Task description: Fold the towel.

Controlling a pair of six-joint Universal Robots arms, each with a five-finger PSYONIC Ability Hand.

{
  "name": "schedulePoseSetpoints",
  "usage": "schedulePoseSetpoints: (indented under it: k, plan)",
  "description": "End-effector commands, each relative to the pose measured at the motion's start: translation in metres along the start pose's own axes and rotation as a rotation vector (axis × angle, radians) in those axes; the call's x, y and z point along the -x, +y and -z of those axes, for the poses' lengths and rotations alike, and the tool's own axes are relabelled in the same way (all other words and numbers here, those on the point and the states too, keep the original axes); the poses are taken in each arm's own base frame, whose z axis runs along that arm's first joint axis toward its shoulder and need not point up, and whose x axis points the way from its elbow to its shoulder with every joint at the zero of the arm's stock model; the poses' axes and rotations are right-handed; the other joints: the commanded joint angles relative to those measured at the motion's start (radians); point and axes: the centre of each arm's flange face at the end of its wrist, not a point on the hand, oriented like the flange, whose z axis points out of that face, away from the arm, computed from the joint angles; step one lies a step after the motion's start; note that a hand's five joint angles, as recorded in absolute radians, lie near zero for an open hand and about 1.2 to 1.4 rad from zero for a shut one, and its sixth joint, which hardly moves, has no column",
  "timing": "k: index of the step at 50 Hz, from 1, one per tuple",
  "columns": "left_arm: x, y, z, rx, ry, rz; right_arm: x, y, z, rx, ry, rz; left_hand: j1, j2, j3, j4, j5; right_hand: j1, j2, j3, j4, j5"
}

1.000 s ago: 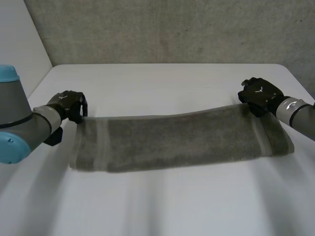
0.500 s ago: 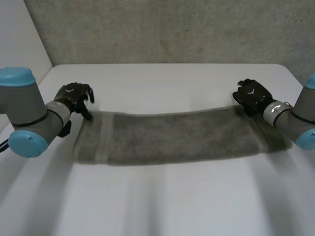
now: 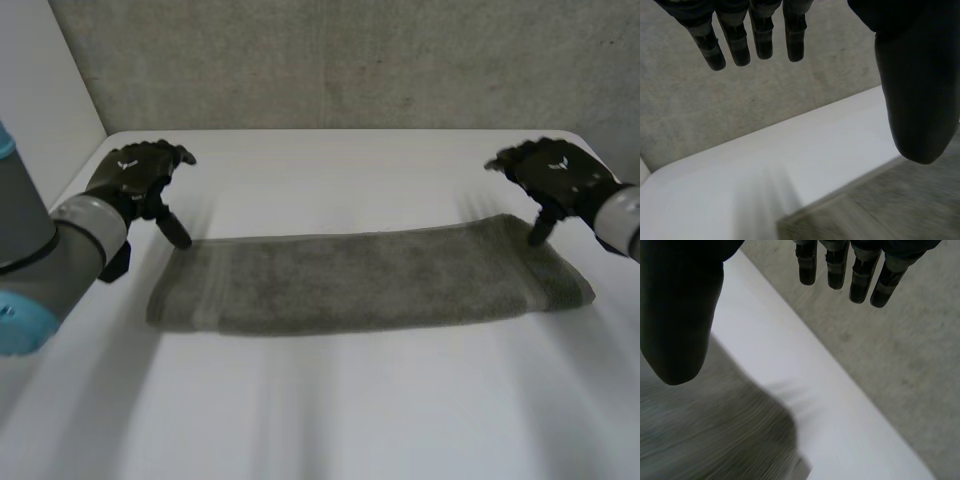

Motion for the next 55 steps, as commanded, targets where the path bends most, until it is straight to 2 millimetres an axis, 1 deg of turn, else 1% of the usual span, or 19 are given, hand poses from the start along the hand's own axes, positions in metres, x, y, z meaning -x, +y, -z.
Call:
schedulePoseSetpoints:
  k: [1,3,4,6,7,8,17,20,24,32,39,41,42,44,48,51,53,54,55]
  plan:
    - [-0.015,0.009,0.032,0.026,0.047,-0.002,-0.002,0.026,0.027,0.097,-0.031,-0.041,-0.086,-0.054,-0.044,-0.052,-0.042,0.005,-0.017,-0.006,-0.006,0.003]
    - [-0.020,0.016,0.039,0.035,0.080,0.000,-0.008,0.043,0.036,0.127,-0.034,-0.012,-0.086,-0.054,-0.044,-0.052,-0.042,0.148,0.126,-0.006,-0.006,0.146]
    - [-0.020,0.016,0.040,0.035,0.081,0.000,-0.008,0.043,0.036,0.127,-0.034,-0.012,-0.086,-0.054,-0.044,-0.052,-0.042,0.149,0.127,-0.006,-0.006,0.147]
    - [-0.023,0.020,0.043,0.044,0.098,0.001,-0.017,0.060,0.045,0.161,-0.026,0.024,-0.086,-0.054,-0.044,-0.052,-0.042,0.230,0.209,-0.006,-0.006,0.229]
    - [-0.023,0.020,0.043,0.044,0.098,0.001,-0.017,0.060,0.045,0.161,-0.026,0.024,-0.086,-0.054,-0.044,-0.052,-0.042,0.231,0.209,-0.006,-0.006,0.229]
    - [-0.023,0.023,0.044,0.050,0.100,0.002,-0.018,0.066,0.048,0.174,-0.027,0.032,-0.086,-0.054,-0.044,-0.052,-0.042,0.237,0.215,-0.006,-0.006,0.235]
    - [-0.018,0.023,0.042,0.052,0.086,0.008,-0.016,0.095,0.046,0.198,-0.060,0.007,-0.089,-0.057,-0.044,-0.052,-0.045,0.375,0.353,-0.006,-0.006,0.373]
    - [-0.018,0.023,0.042,0.052,0.086,0.008,-0.016,0.096,0.046,0.195,-0.059,0.009,-0.089,-0.057,-0.044,-0.052,-0.045,0.380,0.359,-0.006,-0.006,0.379]
    - [-0.019,0.025,0.043,0.056,0.088,0.010,-0.016,0.104,0.042,0.189,-0.053,0.016,-0.092,-0.060,-0.044,-0.052,-0.048,0.477,0.456,-0.006,-0.006,0.475]
    - [-0.020,0.027,0.044,0.064,0.090,0.011,-0.012,0.113,0.037,0.188,-0.057,0.015,-0.092,-0.060,-0.044,-0.052,-0.048,0.489,0.467,-0.006,-0.006,0.487]
    - [-0.020,0.028,0.043,0.058,0.089,0.011,-0.014,0.118,0.033,0.177,-0.044,0.023,-0.092,-0.060,-0.044,-0.052,-0.048,0.571,0.550,-0.006,-0.006,0.570]
    - [-0.019,0.029,0.043,0.061,0.088,0.012,-0.014,0.121,0.031,0.174,-0.041,0.027,-0.092,-0.060,-0.044,-0.052,-0.048,0.767,0.745,-0.006,-0.006,0.765]
    - [-0.019,0.029,0.043,0.061,0.088,0.012,-0.014,0.121,0.031,0.174,-0.041,0.027,-0.092,-0.060,-0.044,-0.052,-0.048,0.768,0.746,-0.006,-0.006,0.766]
    - [-0.019,0.029,0.043,0.059,0.085,0.012,-0.014,0.122,0.030,0.175,-0.035,0.031,-0.092,-0.060,-0.044,-0.052,-0.048,1.127,1.106,-0.006,-0.006,1.126]
    - [-0.018,0.029,0.043,0.061,0.083,0.014,-0.017,0.122,0.030,0.174,-0.029,0.029,-0.092,-0.060,-0.044,-0.052,-0.048,1.163,1.142,-0.006,-0.006,1.162]
    - [-0.018,0.029,0.043,0.061,0.083,0.014,-0.024,0.119,0.032,0.172,-0.009,0.038,-0.092,-0.060,-0.044,-0.052,-0.048,1.163,1.142,-0.006,-0.006,1.162]
    - [-0.018,0.029,0.043,0.061,0.080,0.013,-0.040,0.110,0.039,0.161,0.037,0.053,-0.092,-0.060,-0.044,-0.052,-0.048,1.163,1.142,-0.006,-0.006,1.162]
    - [-0.018,0.029,0.043,0.061,0.080,0.013,-0.040,0.110,0.039,0.161,0.037,0.053,-0.092,-0.060,-0.044,-0.052,-0.048,1.163,1.142,-0.006,-0.006,1.162]
    - [-0.018,0.028,0.043,0.060,0.080,0.014,-0.050,0.104,0.044,0.153,0.065,0.059,-0.095,-0.063,-0.044,-0.052,-0.051,1.163,1.142,-0.006,-0.006,1.162]
